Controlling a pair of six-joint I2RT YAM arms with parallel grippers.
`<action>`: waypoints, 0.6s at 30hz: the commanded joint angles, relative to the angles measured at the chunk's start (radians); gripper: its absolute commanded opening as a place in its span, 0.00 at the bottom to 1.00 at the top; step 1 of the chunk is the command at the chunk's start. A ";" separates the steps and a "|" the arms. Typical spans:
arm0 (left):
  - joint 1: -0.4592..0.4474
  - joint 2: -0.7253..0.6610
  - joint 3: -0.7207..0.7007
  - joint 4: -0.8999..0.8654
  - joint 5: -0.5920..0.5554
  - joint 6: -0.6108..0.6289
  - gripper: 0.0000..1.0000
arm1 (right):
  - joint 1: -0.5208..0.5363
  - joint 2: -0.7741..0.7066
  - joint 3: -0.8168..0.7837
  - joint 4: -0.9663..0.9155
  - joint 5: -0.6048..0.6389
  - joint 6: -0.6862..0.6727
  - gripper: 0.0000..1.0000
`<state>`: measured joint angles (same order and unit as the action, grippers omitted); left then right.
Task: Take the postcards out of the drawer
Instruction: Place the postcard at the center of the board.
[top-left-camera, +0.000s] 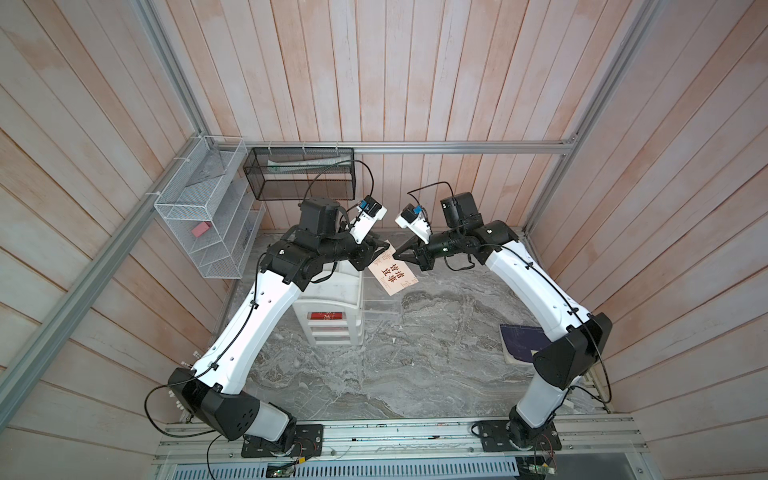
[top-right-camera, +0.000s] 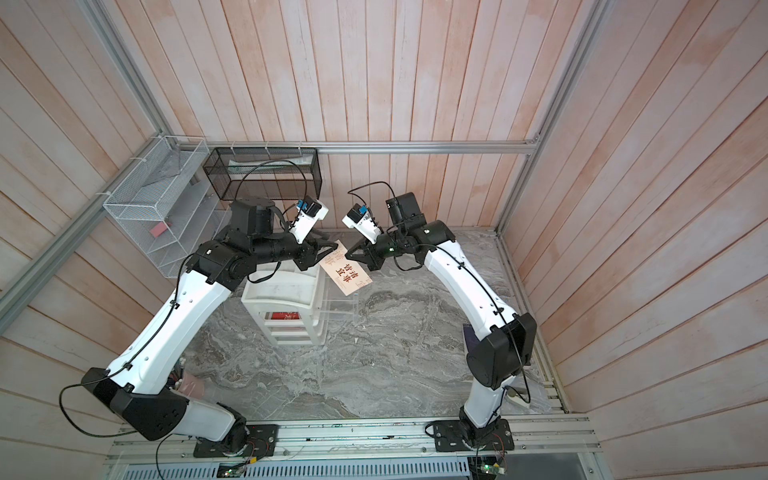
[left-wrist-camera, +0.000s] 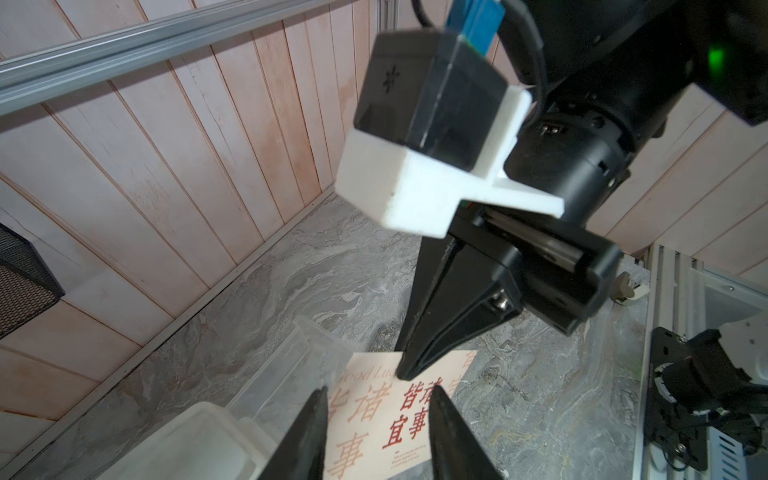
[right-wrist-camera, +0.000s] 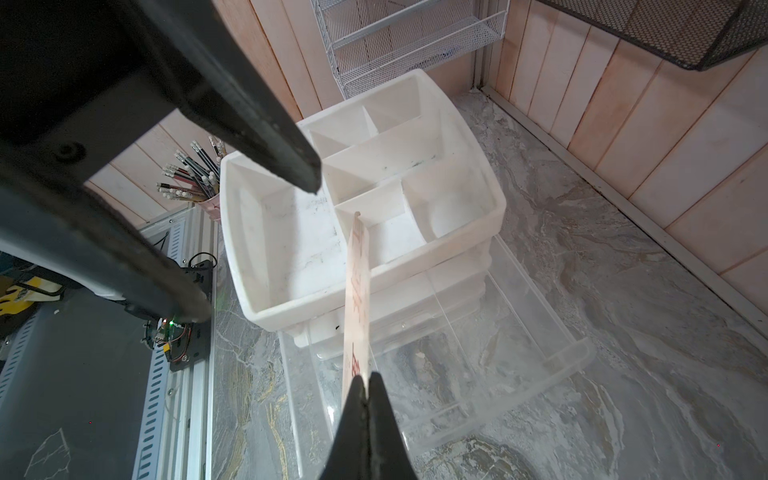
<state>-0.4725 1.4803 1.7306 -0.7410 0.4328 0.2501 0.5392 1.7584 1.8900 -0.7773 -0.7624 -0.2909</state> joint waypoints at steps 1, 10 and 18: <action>-0.005 0.008 0.024 -0.032 -0.014 0.025 0.43 | 0.008 -0.050 -0.001 -0.008 -0.021 -0.036 0.00; -0.004 0.030 0.022 -0.053 0.023 0.040 0.43 | 0.009 -0.111 -0.066 0.023 -0.038 -0.082 0.00; -0.005 0.034 0.023 -0.071 0.095 0.060 0.41 | 0.013 -0.124 -0.077 0.020 -0.030 -0.112 0.00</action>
<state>-0.4725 1.5108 1.7306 -0.7898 0.4728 0.2817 0.5434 1.6508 1.8259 -0.7593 -0.7807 -0.3763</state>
